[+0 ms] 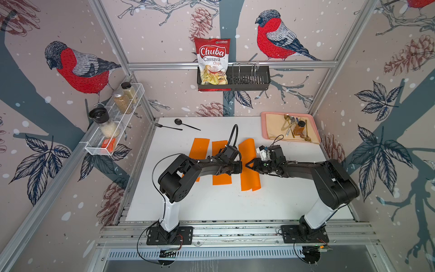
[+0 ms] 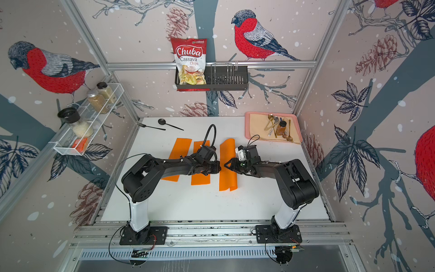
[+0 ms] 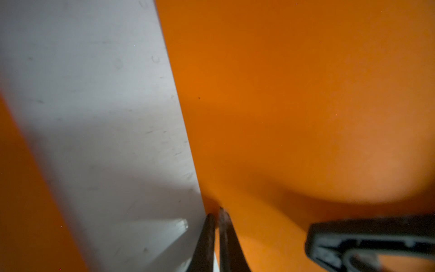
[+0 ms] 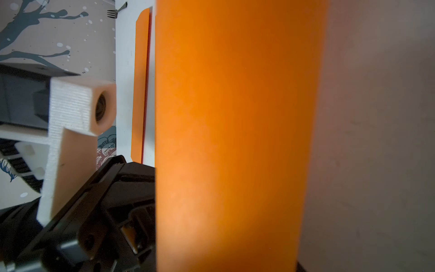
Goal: Fold the rectangular paper in half along the long edge
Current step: Pick up the paper from the center of the board.
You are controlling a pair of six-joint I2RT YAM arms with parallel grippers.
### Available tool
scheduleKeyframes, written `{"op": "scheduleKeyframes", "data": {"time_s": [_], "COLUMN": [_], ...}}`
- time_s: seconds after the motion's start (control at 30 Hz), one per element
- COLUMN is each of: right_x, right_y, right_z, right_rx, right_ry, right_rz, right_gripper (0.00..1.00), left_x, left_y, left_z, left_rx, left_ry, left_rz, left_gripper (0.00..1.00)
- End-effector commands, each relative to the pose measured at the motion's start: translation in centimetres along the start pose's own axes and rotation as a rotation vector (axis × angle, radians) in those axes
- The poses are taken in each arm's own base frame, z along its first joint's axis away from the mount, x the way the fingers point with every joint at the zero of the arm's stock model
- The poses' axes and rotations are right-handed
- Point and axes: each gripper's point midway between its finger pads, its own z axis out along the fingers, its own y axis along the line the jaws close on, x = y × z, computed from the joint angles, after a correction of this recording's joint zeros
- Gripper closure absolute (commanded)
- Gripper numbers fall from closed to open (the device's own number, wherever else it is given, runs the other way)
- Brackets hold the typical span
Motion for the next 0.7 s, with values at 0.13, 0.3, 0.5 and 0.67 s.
{"op": "scheduleKeyframes", "data": {"time_s": [0.13, 0.3, 0.5, 0.67], "right_x": [-0.6, -0.5, -0.7, -0.8], "right_y": [1.0, 1.0, 1.5, 2.1], "right_z": [0.1, 0.0, -0.2, -0.8], "right_rx": [-0.055, -0.059, -0.072, -0.097], "right_ry": [-0.028, -0.029, -0.036, -0.038], "right_rz": [0.012, 0.015, 0.008, 0.000], "right_gripper": [0.58, 0.67, 0.71, 0.73], "left_x": [3.1, 2.9, 2.5, 1.5], "left_y": [1.9, 1.8, 1.4, 0.5], "left_z": [0.6, 0.5, -0.2, -1.6], "left_rx": [-0.066, -0.068, -0.060, -0.036], "left_ry": [0.102, 0.097, 0.075, 0.024], "left_rz": [-0.028, -0.026, -0.027, -0.020], "left_gripper": [0.89, 0.88, 0.79, 0.71]}}
